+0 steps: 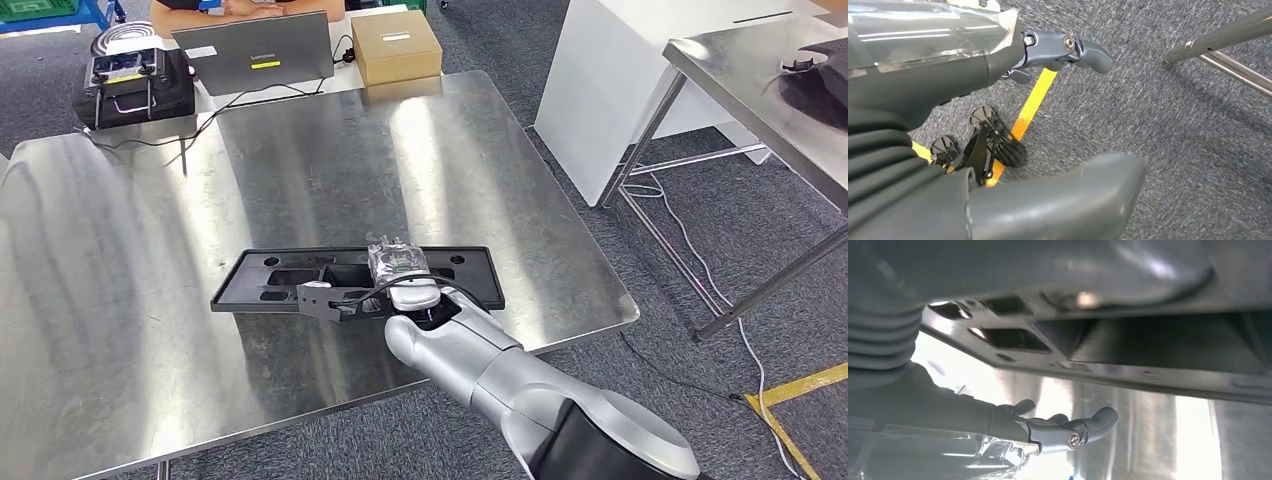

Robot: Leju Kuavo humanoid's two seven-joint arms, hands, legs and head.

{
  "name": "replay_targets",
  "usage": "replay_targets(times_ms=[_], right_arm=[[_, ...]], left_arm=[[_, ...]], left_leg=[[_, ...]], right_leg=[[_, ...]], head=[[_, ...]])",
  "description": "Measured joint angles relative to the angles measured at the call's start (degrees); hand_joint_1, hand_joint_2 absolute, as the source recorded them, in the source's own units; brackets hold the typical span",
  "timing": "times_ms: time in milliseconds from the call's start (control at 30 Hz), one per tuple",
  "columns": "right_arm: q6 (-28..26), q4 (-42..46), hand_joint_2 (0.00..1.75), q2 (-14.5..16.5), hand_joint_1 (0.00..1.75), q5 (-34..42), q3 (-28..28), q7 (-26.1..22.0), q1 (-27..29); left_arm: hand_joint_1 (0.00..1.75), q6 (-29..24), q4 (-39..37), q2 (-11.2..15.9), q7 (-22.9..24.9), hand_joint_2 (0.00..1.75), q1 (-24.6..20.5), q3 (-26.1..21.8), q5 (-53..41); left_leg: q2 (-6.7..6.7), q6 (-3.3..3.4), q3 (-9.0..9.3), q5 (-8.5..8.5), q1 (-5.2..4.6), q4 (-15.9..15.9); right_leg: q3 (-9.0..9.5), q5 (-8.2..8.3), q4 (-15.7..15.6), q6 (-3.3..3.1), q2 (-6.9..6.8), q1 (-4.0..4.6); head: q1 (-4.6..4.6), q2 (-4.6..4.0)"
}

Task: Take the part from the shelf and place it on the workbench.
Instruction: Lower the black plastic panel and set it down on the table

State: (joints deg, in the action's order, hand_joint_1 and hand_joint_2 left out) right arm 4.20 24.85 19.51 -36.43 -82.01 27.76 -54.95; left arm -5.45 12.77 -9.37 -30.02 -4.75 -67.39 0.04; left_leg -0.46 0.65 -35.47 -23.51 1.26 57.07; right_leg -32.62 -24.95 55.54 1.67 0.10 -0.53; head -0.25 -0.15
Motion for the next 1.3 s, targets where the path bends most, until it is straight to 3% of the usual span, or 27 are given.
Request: replay_targets(times_ms=[167,267,367,467,567,667,733,800,867,933,1000,1033,1100,1133,1200,1300], right_arm=[[-7.78,2.31,0.0,0.01,0.0,0.74,2.6,-3.45,0.53],[-16.39,5.09,0.0,0.02,0.0,0.69,4.54,-6.53,0.86],[-29.15,10.68,0.0,0.02,0.0,-0.58,9.22,-14.68,2.71],[-34.02,17.53,0.0,0.03,0.0,-3.09,15.54,-21.76,5.98],[-32.72,26.98,0.0,0.05,0.0,-1.54,22.3,-32.42,12.29],[-28.15,36.57,0.0,0.05,0.0,1.58,29.36,-41.37,18.92],[-24.67,41.09,0.0,0.09,0.0,3.87,33.25,-45.43,23.01],[-21.42,43.97,0.0,0.06,0.0,6.39,35.89,-49.15,26.69],[-19.16,45.08,0.0,-0.27,0.0,8.41,37.26,-51.91,29.26],[-18.13,45.24,0.0,-0.88,0.0,9.63,38.01,-53.18,31.06],[-17.72,45.24,0.0,-1.51,0.0,10.28,38.55,-53.6,32.82],[-17.55,45.24,0.0,-1.73,0.0,10.5,38.74,-53.69,33.54],[-17.02,45.24,0.0,-1.94,0.0,11.16,39.08,-53.75,34.32],[-16.74,45.26,0.0,-1.97,0.0,11.65,39.28,-53.65,34.62],[-16.41,45.33,0.0,-2.11,0.0,12.99,40.01,-53.47,35.65],[-16.67,45.39,0.0,-2.39,0.0,15.32,42.11,-53.68,38.03]], left_arm=[[0.0,-0.14,0.21,-0.45,0.15,0.0,0.08,-0.13,-0.23],[0.0,-1.25,0.32,-0.84,0.51,0.0,0.2,-0.13,-0.94],[0.0,-4.31,0.61,-1.75,1.11,0.0,0.55,-0.13,-2.31],[0.0,-6.02,1.02,-2.98,0.42,0.0,1.03,-0.13,-2.92],[0.0,-8.22,1.33,-3.84,-0.72,0.0,1.13,-0.17,-3.02],[0.0,-9.37,1.42,-4.03,-1.45,0.0,0.96,-0.26,-2.91],[0.0,-9.8,1.57,-4.05,-1.98,0.0,0.9,-0.46,-2.69],[0.0,-10.13,1.72,-4.25,-2.47,0.0,0.82,-0.88,-2.38],[0.0,-10.01,1.77,-4.56,-2.75,0.0,0.7,-1.24,-1.98],[0.0,-9.17,1.79,-4.73,-2.79,0.0,0.67,-1.49,-1.57],[0.0,-8.37,1.79,-4.78,-2.79,0.0,0.68,-1.7,-1.31],[0.0,-8.04,1.79,-4.8,-2.79,0.0,0.69,-1.79,-1.21],[0.0,-6.99,1.81,-4.77,-2.68,0.0,0.68,-1.96,-1.11],[0.0,-6.12,1.87,-4.68,-2.57,0.0,0.68,-2.01,-1.05],[0.0,-3.94,2.05,-4.37,-2.3,0.0,0.68,-2.03,-0.97],[0.0,-0.53,2.18,-4.01,-1.68,0.0,0.78,-2.02,-0.91]], left_leg=[[0.0,0.0,0.0,0.0,0.0,0.0],[0.0,0.0,-0.01,0.0,0.0,0.0],[0.0,0.0,0.0,0.0,-0.01,0.0],[-0.02,0.0,0.0,-0.02,-0.01,0.0],[-0.05,-0.02,-0.03,-0.04,-0.01,0.0],[-0.06,-0.02,-0.03,-0.06,-0.02,0.0],[-0.08,0.41,-0.01,-0.08,-0.18,-0.01],[0.06,1.27,0.65,0.52,-0.03,-1.06],[0.27,1.8,1.38,1.32,0.27,-2.31],[0.34,1.81,1.3,1.6,0.25,-2.5],[0.33,1.47,0.95,1.87,0.33,-2.45],[0.31,1.2,0.73,2.03,0.44,-2.35],[0.3,0.44,0.09,2.21,0.71,-1.69],[0.28,-0.09,-0.32,2.17,0.75,-1.17],[0.21,-1.12,-0.87,2.22,0.74,-0.45],[0.16,-2.09,-1.2,2.68,1.19,-0.45]], right_leg=[[0.01,0.0,0.01,0.0,0.0,0.0],[0.02,0.0,0.02,0.0,0.0,0.01],[0.02,-0.01,0.01,0.0,0.0,0.01],[0.02,-0.04,0.0,-0.02,-0.04,0.0],[0.0,-0.08,-0.02,0.01,-0.08,0.0],[-0.01,-0.08,-0.04,0.03,-0.1,-0.01],[0.24,0.19,-0.4,0.47,-0.09,-0.35],[0.34,0.1,-0.39,1.02,-0.06,-0.51],[-1.23,-2.24,3.35,0.65,-0.04,-0.4],[-4.65,-6.06,11.3,0.08,-0.03,-0.55],[-6.54,-7.83,16.25,0.47,-0.04,-0.83],[-5.78,-7.41,15.38,1.05,-0.05,-1.05],[-1.4,-5.11,7.88,2.44,-0.11,-1.76],[0.44,-4.08,4.46,2.7,-0.04,-1.88],[1.82,-3.09,1.71,2.07,0.11,-1.78],[1.07,-2.25,2.43,0.29,0.18,-1.41]], head=[[-0.01,0.0],[-0.01,0.0],[-0.02,0.0],[0.0,0.0],[-0.01,0.0],[-0.01,0.0],[-0.02,0.0],[-0.02,0.0],[0.07,0.0],[0.15,0.0],[0.17,0.0],[0.19,0.0],[0.19,0.0],[0.21,0.0],[0.17,0.0],[0.03,0.0]])
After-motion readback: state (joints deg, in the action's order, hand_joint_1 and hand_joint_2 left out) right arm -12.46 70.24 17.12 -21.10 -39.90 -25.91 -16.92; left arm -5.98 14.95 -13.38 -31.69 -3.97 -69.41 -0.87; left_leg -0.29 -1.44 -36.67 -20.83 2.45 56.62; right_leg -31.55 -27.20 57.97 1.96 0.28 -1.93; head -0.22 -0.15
